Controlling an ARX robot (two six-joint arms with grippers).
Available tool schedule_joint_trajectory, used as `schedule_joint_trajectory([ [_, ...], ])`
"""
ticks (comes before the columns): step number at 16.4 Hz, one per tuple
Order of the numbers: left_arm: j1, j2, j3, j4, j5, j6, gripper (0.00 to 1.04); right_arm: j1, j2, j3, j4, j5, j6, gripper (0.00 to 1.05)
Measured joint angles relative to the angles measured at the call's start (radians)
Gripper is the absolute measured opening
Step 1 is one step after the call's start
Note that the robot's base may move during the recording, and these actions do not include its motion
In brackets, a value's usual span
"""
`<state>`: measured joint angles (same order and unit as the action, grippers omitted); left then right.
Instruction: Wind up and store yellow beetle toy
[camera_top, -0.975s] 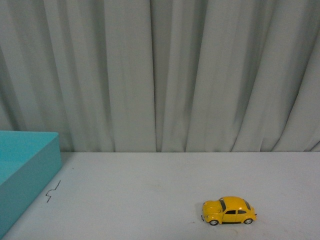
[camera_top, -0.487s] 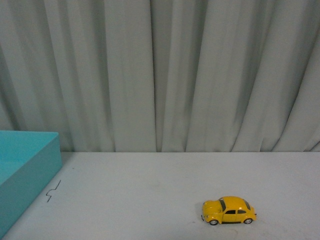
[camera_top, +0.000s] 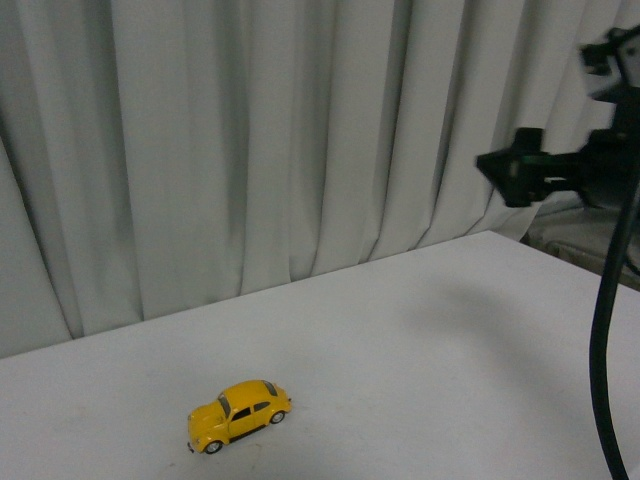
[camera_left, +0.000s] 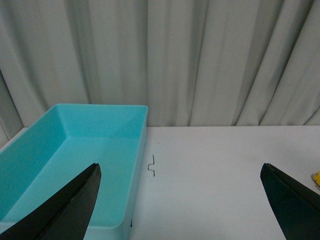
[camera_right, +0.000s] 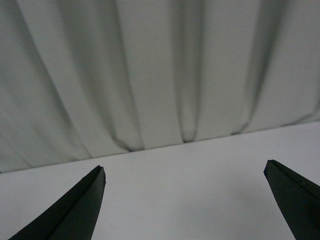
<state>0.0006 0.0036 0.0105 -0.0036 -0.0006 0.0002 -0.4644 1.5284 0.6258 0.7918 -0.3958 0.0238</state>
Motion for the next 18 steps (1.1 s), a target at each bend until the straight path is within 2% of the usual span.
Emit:
schedule_joint_trajectory([
  [2, 0.0, 0.0, 0.0, 0.0, 0.0, 0.0, 0.98, 0.109, 0.173, 0.215, -0.097, -0.089, -0.059, 0.98],
  [5, 0.0, 0.0, 0.0, 0.0, 0.0, 0.0, 0.98, 0.192, 0.358, 0.468, -0.272, -0.24, -0.218, 0.98],
  [6, 0.0, 0.0, 0.0, 0.0, 0.0, 0.0, 0.98, 0.206, 0.401, 0.537, -0.342, -0.293, -0.273, 0.98],
  [12, 0.0, 0.0, 0.0, 0.0, 0.0, 0.0, 0.98, 0.229, 0.468, 0.672, -0.537, -0.412, -0.42, 0.98],
  [15, 0.0, 0.0, 0.0, 0.0, 0.0, 0.0, 0.98, 0.264, 0.566, 0.854, -0.908, -0.52, -0.723, 0.98],
  [17, 0.0, 0.0, 0.0, 0.0, 0.0, 0.0, 0.98, 0.296, 0.671, 0.986, -1.212, -0.534, -0.977, 0.98],
  [18, 0.0, 0.0, 0.0, 0.0, 0.0, 0.0, 0.98, 0.309, 0.713, 1.033, -1.313, -0.527, -1.075, 0.98],
])
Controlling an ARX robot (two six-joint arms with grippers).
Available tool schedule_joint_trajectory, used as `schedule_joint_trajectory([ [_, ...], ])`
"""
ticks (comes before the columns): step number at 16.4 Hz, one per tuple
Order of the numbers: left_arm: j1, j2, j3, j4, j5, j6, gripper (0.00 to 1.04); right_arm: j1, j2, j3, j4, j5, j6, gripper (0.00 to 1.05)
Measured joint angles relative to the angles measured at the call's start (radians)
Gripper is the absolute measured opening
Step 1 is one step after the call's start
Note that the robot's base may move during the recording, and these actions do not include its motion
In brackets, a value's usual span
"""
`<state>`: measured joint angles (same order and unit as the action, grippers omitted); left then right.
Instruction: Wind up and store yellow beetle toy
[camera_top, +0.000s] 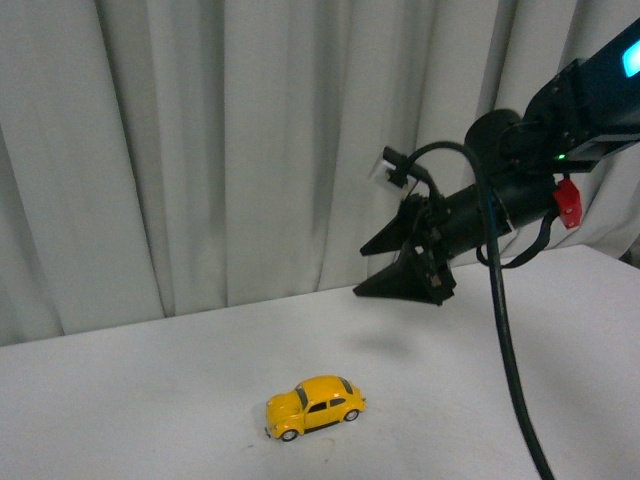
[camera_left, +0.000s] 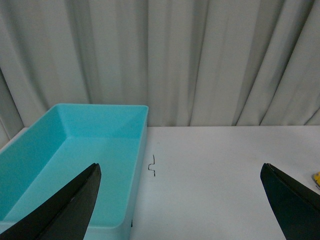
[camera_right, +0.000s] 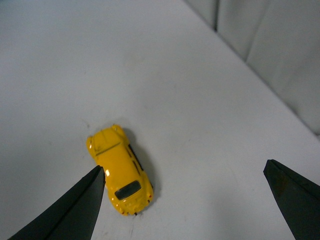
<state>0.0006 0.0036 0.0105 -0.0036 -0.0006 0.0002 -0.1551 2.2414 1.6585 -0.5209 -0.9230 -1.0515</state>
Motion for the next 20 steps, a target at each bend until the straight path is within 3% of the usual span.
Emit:
schedule_joint_trajectory([
  [3, 0.0, 0.0, 0.0, 0.0, 0.0, 0.0, 0.98, 0.04, 0.118, 0.131, -0.203, 0.038, -0.244, 0.98],
  [8, 0.0, 0.0, 0.0, 0.0, 0.0, 0.0, 0.98, 0.109, 0.265, 0.307, -0.457, 0.1, -0.52, 0.98],
  [13, 0.0, 0.0, 0.0, 0.0, 0.0, 0.0, 0.98, 0.158, 0.264, 0.228, -0.333, 0.169, -0.502, 0.98],
  [20, 0.0, 0.0, 0.0, 0.0, 0.0, 0.0, 0.98, 0.188, 0.264, 0.198, -0.289, 0.224, -0.465, 0.98],
])
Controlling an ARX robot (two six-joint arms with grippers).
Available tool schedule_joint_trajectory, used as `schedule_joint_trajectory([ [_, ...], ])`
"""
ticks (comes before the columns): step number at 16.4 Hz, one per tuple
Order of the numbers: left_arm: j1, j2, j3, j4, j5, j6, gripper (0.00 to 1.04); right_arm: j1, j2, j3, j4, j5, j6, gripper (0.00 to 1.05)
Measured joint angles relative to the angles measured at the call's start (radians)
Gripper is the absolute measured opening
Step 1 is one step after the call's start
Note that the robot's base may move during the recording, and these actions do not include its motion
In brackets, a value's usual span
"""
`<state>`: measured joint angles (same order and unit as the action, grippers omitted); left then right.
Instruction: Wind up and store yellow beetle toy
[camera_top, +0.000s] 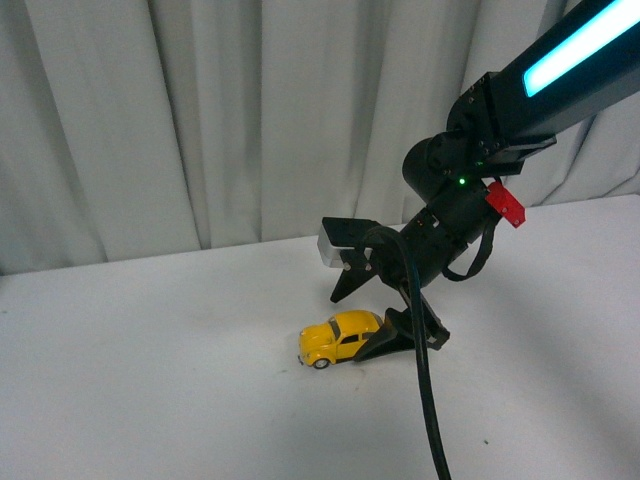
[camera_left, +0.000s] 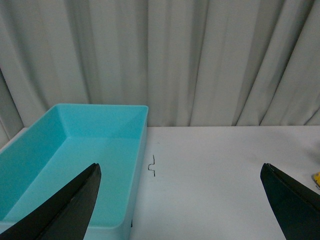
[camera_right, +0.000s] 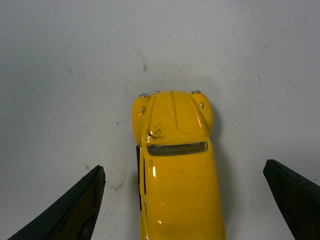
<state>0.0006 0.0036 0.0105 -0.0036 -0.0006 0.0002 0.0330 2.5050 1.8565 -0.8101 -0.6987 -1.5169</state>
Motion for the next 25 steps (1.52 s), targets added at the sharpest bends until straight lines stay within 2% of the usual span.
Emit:
schedule_joint_trajectory([
  [1, 0.0, 0.0, 0.0, 0.0, 0.0, 0.0, 0.98, 0.001, 0.0, 0.0, 0.004, -0.001, 0.002, 0.96],
  [3, 0.0, 0.0, 0.0, 0.0, 0.0, 0.0, 0.98, 0.008, 0.0, -0.005, 0.028, -0.001, 0.01, 0.75],
  [6, 0.0, 0.0, 0.0, 0.0, 0.0, 0.0, 0.98, 0.014, 0.0, -0.041, 0.053, 0.0, 0.025, 0.5],
  [8, 0.0, 0.0, 0.0, 0.0, 0.0, 0.0, 0.98, 0.017, 0.0, -0.046, 0.06, -0.008, 0.031, 0.42],
  [16, 0.0, 0.0, 0.0, 0.0, 0.0, 0.0, 0.98, 0.0, -0.017, -0.087, 0.081, -0.013, 0.031, 0.4],
  [23, 0.0, 0.0, 0.0, 0.0, 0.0, 0.0, 0.98, -0.096, -0.076, -0.23, 0.104, -0.051, -0.05, 0.4],
  [25, 0.0, 0.0, 0.0, 0.0, 0.0, 0.0, 0.98, -0.199, -0.129, -0.355, 0.105, -0.061, -0.153, 0.4],
])
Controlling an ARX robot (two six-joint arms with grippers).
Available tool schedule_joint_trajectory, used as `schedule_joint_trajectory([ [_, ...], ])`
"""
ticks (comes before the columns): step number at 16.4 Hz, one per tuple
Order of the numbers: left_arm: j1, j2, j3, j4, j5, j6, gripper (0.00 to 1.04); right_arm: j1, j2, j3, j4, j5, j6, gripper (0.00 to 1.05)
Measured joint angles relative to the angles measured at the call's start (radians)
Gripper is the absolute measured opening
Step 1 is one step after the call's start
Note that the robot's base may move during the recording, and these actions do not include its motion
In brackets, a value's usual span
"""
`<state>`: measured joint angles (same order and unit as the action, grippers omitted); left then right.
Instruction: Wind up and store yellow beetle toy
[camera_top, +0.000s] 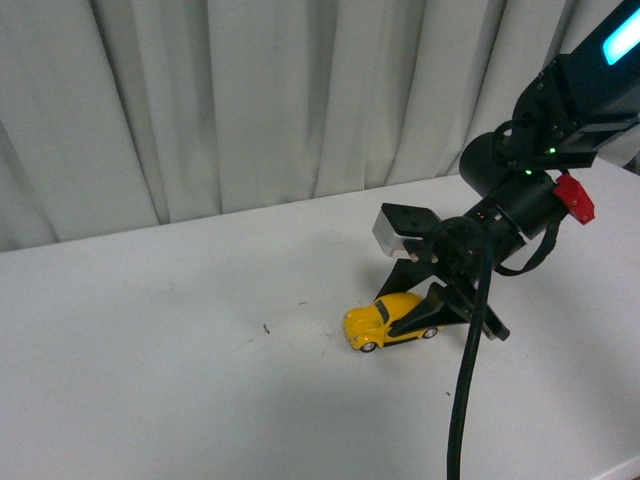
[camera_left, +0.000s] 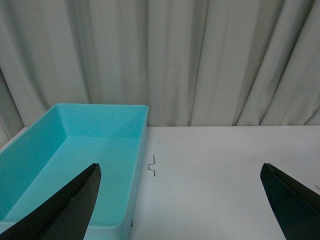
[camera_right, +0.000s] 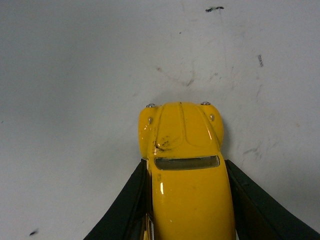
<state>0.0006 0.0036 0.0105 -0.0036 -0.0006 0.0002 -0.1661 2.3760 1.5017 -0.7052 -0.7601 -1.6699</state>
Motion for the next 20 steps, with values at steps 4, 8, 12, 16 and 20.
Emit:
schedule_joint_trajectory([
  [4, 0.0, 0.0, 0.0, 0.0, 0.0, 0.0, 0.98, -0.058, -0.04, -0.086, -0.01, -0.003, -0.061, 0.4],
  [8, 0.0, 0.0, 0.0, 0.0, 0.0, 0.0, 0.98, -0.105, -0.074, -0.156, -0.018, -0.004, -0.079, 0.4],
  [12, 0.0, 0.0, 0.0, 0.0, 0.0, 0.0, 0.98, -0.138, -0.08, -0.173, -0.042, -0.001, -0.083, 0.4],
  [16, 0.0, 0.0, 0.0, 0.0, 0.0, 0.0, 0.98, -0.15, -0.073, -0.173, -0.003, 0.041, -0.076, 0.63],
  [20, 0.0, 0.0, 0.0, 0.0, 0.0, 0.0, 0.98, -0.163, -0.071, -0.184, 0.004, 0.045, -0.074, 0.98],
])
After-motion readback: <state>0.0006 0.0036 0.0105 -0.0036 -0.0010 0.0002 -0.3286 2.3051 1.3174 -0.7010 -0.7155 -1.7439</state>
